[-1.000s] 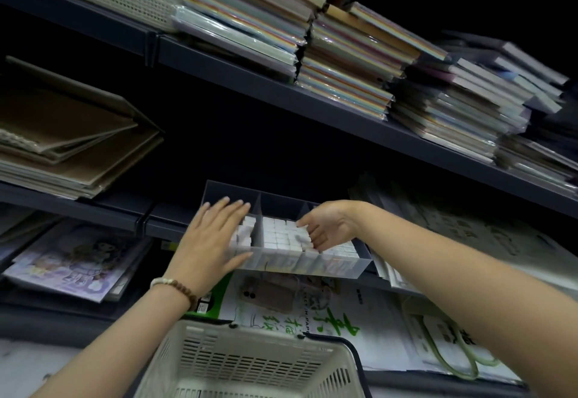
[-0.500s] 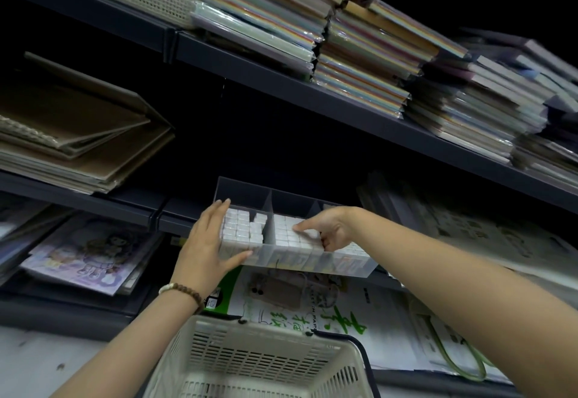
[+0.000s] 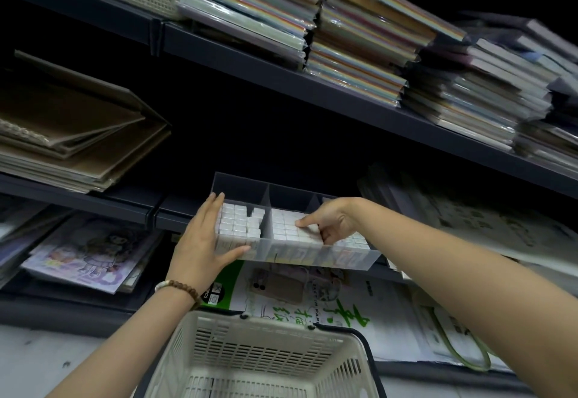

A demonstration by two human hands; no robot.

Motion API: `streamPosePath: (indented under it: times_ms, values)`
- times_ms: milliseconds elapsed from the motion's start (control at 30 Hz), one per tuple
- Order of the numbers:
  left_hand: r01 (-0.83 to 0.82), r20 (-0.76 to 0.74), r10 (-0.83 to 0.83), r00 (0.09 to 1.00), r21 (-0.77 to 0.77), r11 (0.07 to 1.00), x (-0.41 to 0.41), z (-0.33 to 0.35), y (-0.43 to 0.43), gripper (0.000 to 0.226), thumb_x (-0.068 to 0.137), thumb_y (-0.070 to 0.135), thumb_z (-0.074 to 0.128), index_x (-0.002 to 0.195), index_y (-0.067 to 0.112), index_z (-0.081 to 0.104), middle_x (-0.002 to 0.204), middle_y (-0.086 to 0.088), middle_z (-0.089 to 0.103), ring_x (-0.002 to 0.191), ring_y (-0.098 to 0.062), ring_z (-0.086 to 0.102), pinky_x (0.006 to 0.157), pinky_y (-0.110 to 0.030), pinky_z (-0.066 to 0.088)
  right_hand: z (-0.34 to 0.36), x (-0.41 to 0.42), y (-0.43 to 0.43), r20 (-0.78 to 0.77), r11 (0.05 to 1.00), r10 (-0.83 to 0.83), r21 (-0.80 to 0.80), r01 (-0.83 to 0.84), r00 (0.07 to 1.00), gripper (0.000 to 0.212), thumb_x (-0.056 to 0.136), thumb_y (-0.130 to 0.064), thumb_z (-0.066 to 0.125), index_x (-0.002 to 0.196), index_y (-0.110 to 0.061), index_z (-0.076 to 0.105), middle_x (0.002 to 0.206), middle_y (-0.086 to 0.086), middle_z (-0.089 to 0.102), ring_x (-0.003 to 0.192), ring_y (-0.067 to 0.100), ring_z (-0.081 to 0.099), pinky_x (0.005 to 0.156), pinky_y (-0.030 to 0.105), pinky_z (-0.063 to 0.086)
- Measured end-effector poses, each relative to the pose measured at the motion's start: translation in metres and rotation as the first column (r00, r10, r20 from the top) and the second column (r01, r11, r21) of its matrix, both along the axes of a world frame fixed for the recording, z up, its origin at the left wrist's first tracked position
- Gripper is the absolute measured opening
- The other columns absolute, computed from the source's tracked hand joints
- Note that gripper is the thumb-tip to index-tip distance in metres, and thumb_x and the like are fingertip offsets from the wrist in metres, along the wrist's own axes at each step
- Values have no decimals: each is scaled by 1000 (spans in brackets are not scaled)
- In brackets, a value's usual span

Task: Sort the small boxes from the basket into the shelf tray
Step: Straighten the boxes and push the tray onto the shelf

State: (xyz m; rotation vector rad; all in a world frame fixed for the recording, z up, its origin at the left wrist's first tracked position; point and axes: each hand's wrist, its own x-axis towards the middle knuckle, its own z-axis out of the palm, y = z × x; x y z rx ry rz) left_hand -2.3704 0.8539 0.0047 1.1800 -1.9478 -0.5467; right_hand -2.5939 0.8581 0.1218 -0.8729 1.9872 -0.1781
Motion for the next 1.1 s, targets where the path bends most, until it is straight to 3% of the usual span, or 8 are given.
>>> streamPosePath:
  times_ms: [133, 267, 400, 533, 667, 867, 967, 1100]
  values:
    - [12, 189, 13, 982, -128, 992, 6, 6, -3, 92, 70, 60, 62, 145, 20, 27, 152, 0, 26, 140, -18, 22, 114, -37, 24, 11, -6, 4, 60, 998, 7, -62, -4, 998, 69, 95, -26, 54, 147, 0, 17, 153, 23, 20, 140, 33, 28, 113, 41, 32]
    - [181, 507, -11, 862, -287, 941, 7, 26, -15, 85, 76, 75, 30, 144, 25, 29, 152, 6, 27, 144, -13, 10, 117, -33, -6, 23, -10, 8, -130, 972, 89, -204, -115, 987, 60, 94, -28, 56, 142, -1, 32, 138, 19, 48, 120, 26, 54, 96, 32, 49]
    - [382, 678, -176, 714, -166, 909, -9, 38, -24, 87, 79, 76, 18, 149, 27, 3, 157, 10, 5, 143, -8, -6, 116, -33, -12, 28, 6, 14, -361, 875, 220, -338, -347, 906, 44, 95, -29, 53, 132, -5, 50, 128, 11, 57, 110, 21, 57, 92, 29, 50]
    - [404, 763, -190, 618, -100, 909, -12, 40, -26, 87, 81, 76, 18, 149, 25, 3, 157, 9, 4, 144, -9, -6, 116, -36, -10, 18, 28, 16, -329, 808, 313, -401, -432, 891, 41, 97, -19, 48, 135, -3, 47, 130, 13, 56, 104, 18, 58, 75, 17, 49]
    - [376, 765, -140, 628, -141, 916, -2, 36, -23, 88, 81, 77, 16, 149, 25, 0, 157, 9, 4, 144, -11, -7, 115, -35, -11, 9, 44, 10, -9, 868, 298, -412, -276, 954, 42, 97, -12, 48, 136, 2, 41, 131, 17, 53, 95, 17, 63, 66, 15, 55]
    - [326, 713, -120, 691, -160, 932, -4, 32, -19, 86, 82, 75, 19, 150, 24, 5, 157, 8, 8, 144, -13, -6, 116, -36, -9, 5, 69, -11, 251, 968, 146, -236, -86, 957, 56, 102, -26, 37, 144, 7, 20, 150, 25, 27, 135, 31, 39, 107, 35, 39]
    - [295, 657, -107, 746, -182, 938, -1, 29, -17, 84, 82, 74, 23, 149, 24, 12, 155, 8, 13, 144, -12, -5, 117, -35, -8, 4, 79, -17, 336, 992, 82, -119, -44, 938, 62, 103, -34, 29, 146, 5, 8, 154, 23, 15, 142, 35, 21, 113, 42, 26]
    - [102, 257, -81, 963, -70, 992, 12, 18, -11, 98, 78, 65, 53, 149, 17, 7, 157, 3, 8, 144, -14, 3, 118, -31, 6, 0, 83, -22, 374, 998, 47, -43, -34, 926, 61, 102, -37, 28, 146, 4, 16, 149, 22, 28, 137, 35, 32, 106, 45, 34]
